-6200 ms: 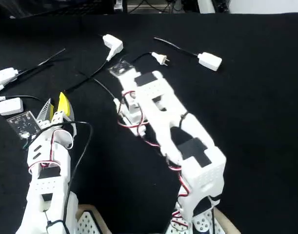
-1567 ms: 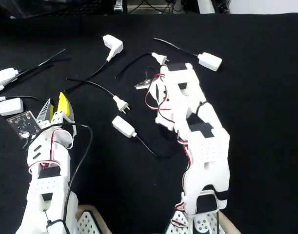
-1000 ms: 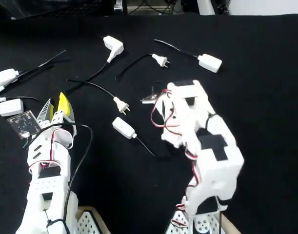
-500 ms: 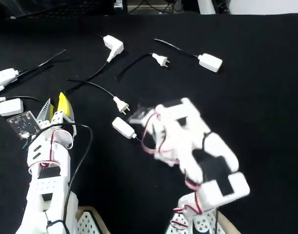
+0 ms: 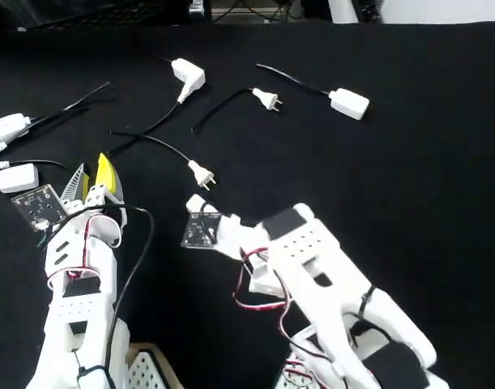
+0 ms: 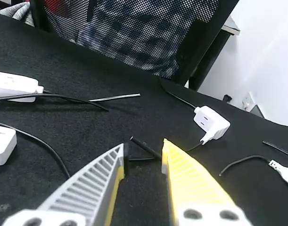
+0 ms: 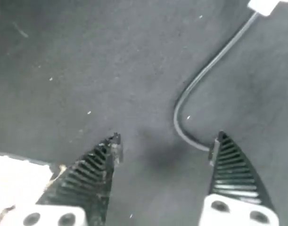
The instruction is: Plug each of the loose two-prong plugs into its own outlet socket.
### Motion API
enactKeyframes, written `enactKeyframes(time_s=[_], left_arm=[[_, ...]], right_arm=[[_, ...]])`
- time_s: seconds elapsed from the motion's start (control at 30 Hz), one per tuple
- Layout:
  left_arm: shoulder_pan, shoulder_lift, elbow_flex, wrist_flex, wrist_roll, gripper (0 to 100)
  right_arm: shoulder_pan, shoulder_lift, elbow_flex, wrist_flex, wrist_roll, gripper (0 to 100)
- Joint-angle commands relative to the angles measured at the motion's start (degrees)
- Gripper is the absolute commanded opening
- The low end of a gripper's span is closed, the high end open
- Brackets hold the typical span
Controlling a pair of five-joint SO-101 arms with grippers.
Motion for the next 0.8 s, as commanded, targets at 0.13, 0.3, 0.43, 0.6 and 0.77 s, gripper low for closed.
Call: enactKeyframes(time_s=[0.13,0.3,0.43,0.6,0.77], left_arm=[[-0.04,-0.09,1.10,0.18,0.09,15],[-0.13,-0.09,1.10,0.18,0.09,15],[-0.13,-0.09,1.10,0.18,0.09,15],[-0.13,-0.09,1.10,0.18,0.09,15],[-0.04,-0.09,1.10,0.18,0.09,15]], right_arm=[[-0.53,3.21,5.14,-9.23,0.97,28.6],[4.31,10.86,3.65,-14.95,1.05,28.5],[5.89,18.07,-2.77,-9.49,1.05,23.8],[5.98,26.95,-8.66,-4.04,0.70,10.9],[5.98,31.08,-11.12,-1.49,0.70,6.0]])
